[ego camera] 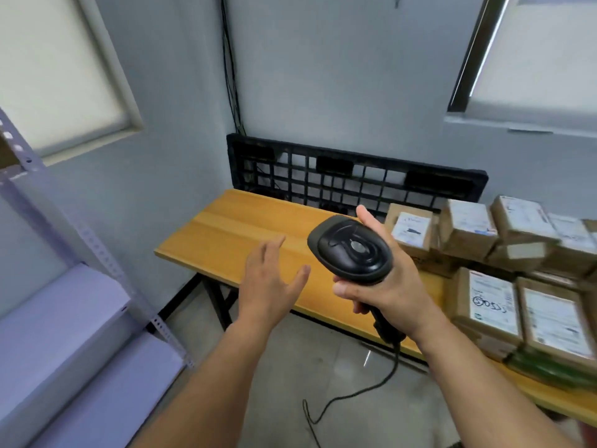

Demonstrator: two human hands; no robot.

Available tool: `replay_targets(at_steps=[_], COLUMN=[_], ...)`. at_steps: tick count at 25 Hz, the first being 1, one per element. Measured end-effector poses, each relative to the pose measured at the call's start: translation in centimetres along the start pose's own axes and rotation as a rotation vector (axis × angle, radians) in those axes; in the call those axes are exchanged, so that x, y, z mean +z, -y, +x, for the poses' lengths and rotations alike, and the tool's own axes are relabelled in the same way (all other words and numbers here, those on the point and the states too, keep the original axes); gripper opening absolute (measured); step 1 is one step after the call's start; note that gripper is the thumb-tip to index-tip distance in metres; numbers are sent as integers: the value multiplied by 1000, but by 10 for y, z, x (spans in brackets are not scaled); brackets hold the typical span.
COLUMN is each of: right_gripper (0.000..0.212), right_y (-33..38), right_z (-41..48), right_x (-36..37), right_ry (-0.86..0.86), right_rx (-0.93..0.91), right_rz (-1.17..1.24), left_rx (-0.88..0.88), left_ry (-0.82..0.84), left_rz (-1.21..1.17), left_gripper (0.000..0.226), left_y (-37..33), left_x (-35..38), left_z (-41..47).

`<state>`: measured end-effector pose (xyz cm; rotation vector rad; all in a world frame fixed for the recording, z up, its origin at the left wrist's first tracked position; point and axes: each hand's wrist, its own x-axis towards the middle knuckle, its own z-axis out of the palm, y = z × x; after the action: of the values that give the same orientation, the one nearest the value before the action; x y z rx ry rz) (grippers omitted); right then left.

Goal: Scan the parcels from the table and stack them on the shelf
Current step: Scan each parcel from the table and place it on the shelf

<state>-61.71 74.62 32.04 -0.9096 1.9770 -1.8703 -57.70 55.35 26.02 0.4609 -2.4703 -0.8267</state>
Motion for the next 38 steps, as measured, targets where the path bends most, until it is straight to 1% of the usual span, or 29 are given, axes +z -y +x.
replay_targets(at_steps=[5, 9, 14, 18, 21, 24, 26, 28, 31, 33, 35, 36, 38], right_gripper=[105, 103, 101, 100, 101, 100, 98, 98, 101, 103, 100, 99, 97], right_y=[-16, -31, -57, -80, -104, -131, -148, -159, -168, -171, -173, -174, -171], right_z=[-37, -60, -81, -85, -82, -80, -81, -82, -82, -81, -81, -80, -80], right_x=[-86, -139, -198, -239, -262, -271, -273, -274, -278, -280, -279, -279, -277], right_ry=[-148, -280, -445, -545, -600, -593, -594, -607, -620, -608, -601, -599, -592], right_rx=[55, 108, 174, 231, 284, 355, 401, 433, 474, 490, 492, 490, 486], right_rz=[-21, -45, -23, -23, -72, 0, 48, 89, 151, 160, 162, 155, 142], left_rx=[40, 49, 56, 49, -43, -109, -151, -242, -429, -516, -548, -552, -527], left_ry=[154, 284, 471, 632, 763, 892, 975, 1009, 1047, 1075, 1106, 1115, 1124], left_rz=[-25, -36, -58, -70, -66, -36, -87, -210, -422, -499, -527, -532, -548], left_gripper=[68, 66, 65, 66, 70, 67, 61, 58, 53, 46, 45, 48, 62], left_y=[-69, -107, -137, -153, -159, -158, -157, -156, -159, -159, -158, -158, -157], left_x=[79, 125, 187, 237, 274, 298, 310, 317, 316, 312, 309, 306, 300], left_z=[-7, -7, 1, 6, 13, 17, 18, 17, 17, 20, 25, 28, 32])
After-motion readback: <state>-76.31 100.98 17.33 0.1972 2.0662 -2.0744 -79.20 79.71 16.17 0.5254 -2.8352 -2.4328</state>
